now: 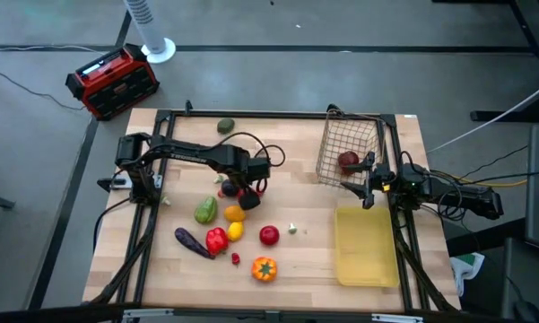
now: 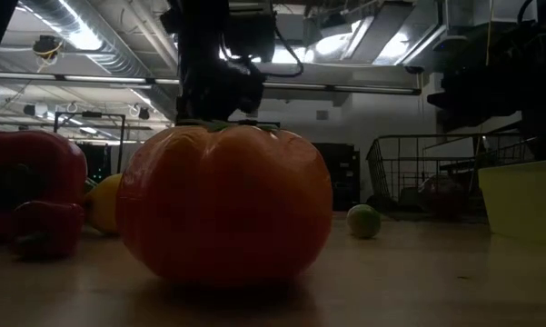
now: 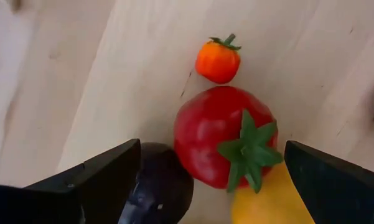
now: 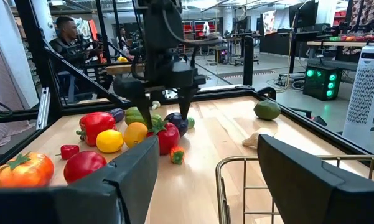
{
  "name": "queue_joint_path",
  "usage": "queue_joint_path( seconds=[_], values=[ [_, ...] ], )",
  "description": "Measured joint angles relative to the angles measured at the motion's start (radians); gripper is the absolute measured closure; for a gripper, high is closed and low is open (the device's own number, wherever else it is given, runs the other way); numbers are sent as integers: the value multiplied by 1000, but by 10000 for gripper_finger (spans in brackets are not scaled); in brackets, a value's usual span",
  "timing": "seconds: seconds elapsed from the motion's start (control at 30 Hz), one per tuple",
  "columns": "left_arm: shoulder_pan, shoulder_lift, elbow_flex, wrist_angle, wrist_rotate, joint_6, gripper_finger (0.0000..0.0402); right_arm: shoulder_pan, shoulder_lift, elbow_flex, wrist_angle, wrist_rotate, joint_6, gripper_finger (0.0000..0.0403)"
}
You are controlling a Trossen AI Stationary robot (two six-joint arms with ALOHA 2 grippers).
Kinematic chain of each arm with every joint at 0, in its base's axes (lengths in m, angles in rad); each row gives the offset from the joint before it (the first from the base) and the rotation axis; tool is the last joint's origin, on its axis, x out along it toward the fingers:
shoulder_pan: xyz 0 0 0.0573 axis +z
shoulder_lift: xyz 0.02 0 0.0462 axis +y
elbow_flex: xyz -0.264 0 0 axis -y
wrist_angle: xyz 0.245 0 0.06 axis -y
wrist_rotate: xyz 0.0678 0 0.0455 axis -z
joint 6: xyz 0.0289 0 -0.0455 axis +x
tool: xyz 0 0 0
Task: Sort produce into baskets
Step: Put the top red tomato into the wired basket
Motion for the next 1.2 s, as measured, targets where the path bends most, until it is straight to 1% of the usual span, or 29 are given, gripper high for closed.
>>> queue_joint_path(
  seconds=[0.3, 0.57, 0.7, 0.87, 1.0, 1.1, 1.2],
  values=[
    [-19, 0, -93, 140, 5, -11, 11, 0, 0, 0, 0, 0, 0, 134],
    [-19, 0, -155, 211, 5, -33, 12, 0, 0, 0, 0, 0, 0, 134],
    [-19, 0, -155, 215, 1, -35, 28, 0, 0, 0, 0, 0, 0, 134],
    [-19, 0, -155, 237, -2, -37, 62, 0, 0, 0, 0, 0, 0, 134],
    [-18, -2, -155, 258, -3, -67, 84, 0, 0, 0, 0, 0, 0, 134],
    [-17, -5, -146, 263, -6, -78, 89, 0, 0, 0, 0, 0, 0, 134],
    [-17, -5, -112, 262, -6, -78, 88, 0, 0, 0, 0, 0, 0, 134]
  ],
)
